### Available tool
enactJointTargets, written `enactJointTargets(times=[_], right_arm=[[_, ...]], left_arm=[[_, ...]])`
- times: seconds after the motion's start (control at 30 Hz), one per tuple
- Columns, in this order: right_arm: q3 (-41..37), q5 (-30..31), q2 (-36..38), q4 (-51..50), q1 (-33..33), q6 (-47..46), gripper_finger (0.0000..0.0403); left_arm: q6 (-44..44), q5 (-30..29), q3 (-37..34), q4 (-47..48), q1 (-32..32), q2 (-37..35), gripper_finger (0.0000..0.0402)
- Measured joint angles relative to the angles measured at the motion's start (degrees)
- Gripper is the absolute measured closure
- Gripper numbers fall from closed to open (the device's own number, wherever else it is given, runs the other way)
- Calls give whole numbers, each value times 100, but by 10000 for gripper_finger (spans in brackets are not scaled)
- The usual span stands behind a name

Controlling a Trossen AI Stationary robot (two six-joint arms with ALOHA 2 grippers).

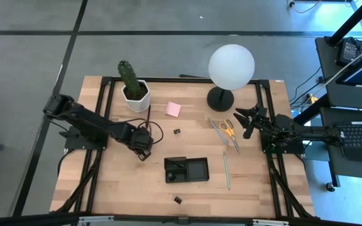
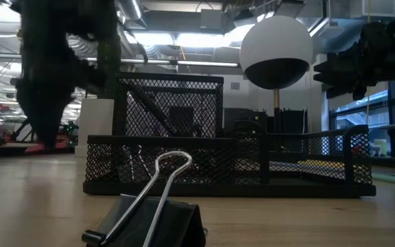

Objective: Pick and place office supplies into organizer
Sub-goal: Put the pink eraser into the mesh desk organizer

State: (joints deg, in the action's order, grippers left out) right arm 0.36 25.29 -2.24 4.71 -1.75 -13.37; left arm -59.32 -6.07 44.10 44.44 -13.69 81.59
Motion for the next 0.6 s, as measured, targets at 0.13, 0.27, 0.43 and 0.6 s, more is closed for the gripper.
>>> enactJointTargets(times=[0.13,0.27,0.43,0.6], right_arm=[[0,-2,0,0,0,-82,249],[-1,1,0,-1,1,-155,249],[-1,1,0,0,-1,-160,249],[-2,1,0,-2,2,-251,249]], left_arm=[[2,-151,0,-690,-387,-389,325],[343,-194,6,-1797,-811,-666,325],[1111,-190,11,-3343,-1340,-709,325],[1879,-681,17,-4384,-1769,-608,325]])
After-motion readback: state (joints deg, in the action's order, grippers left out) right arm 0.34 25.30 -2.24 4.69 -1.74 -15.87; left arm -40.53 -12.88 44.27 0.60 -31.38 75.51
